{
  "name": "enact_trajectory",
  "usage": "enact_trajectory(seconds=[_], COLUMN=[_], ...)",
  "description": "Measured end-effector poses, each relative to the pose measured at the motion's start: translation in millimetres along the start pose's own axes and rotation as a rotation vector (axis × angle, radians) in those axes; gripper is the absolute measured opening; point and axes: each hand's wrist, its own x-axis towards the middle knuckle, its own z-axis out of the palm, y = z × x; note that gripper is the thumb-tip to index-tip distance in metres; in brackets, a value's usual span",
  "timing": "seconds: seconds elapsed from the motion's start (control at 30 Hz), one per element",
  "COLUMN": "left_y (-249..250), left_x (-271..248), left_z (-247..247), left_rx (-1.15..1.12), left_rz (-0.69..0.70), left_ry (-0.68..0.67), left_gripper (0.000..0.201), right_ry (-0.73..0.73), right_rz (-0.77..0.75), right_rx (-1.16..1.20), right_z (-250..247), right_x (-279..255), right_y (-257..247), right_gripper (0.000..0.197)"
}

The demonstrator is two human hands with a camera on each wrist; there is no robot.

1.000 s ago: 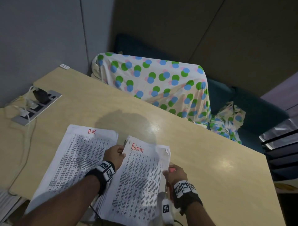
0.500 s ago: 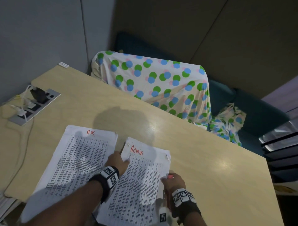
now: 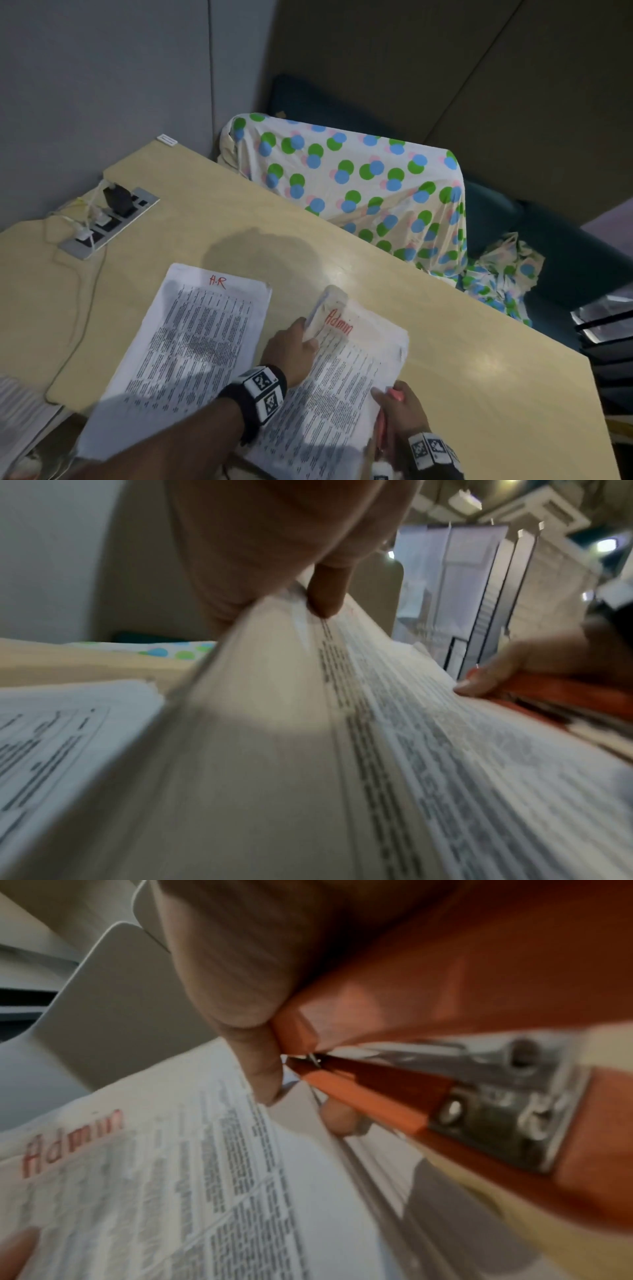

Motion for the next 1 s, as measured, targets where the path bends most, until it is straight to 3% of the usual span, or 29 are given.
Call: enact_trajectory(seconds=[0.23, 0.33, 0.43, 0.53, 0.6, 0.73, 0.87, 1.0], left_y=[10.1, -18.7, -61.7, -102.7, -122.0, -147.5, -158.9, -162.3], left_x=[-1.5, 11.5, 24.5, 31.5, 31.7, 31.4, 28.1, 28.6], left_z=[-71.0, -112.0, -145.8, -167.3, -173.4, -169.4, -165.7, -160.8], left_rx=[-0.305, -0.207, -0.107, 0.033, 0.083, 0.156, 0.327, 0.249], left_rz=[0.03, -0.017, -0.121, -0.223, -0.273, -0.302, -0.448, -0.6], left_ry=[-0.009, 0.071, 0.07, 0.138, 0.166, 0.157, 0.246, 0.283], left_gripper=[0.029, 0.026, 0.024, 0.028, 0.037, 0.055, 0.048, 0.054], right_ry=[-0.208, -0.256, -0.282, -0.309, -0.286, -0.198, -0.141, -0.177], right_rz=[-0.121, -0.188, -0.218, -0.168, -0.151, -0.129, -0.146, -0.147], right_rx=[0.236, 0.118, -0.003, -0.076, -0.159, -0.279, -0.423, -0.463], right_z=[0.8, 30.7, 76.6, 131.2, 162.3, 197.6, 202.1, 205.8], right_x=[-30.8, -43.7, -48.0, -37.6, -21.5, -18.6, -21.4, -20.0], right_y=[-69.6, -107.5, -135.5, -150.2, -149.9, -151.2, -146.6, -139.7], right_gripper=[0.04, 0.029, 0.012, 0.027, 0.041, 0.047, 0.038, 0.031])
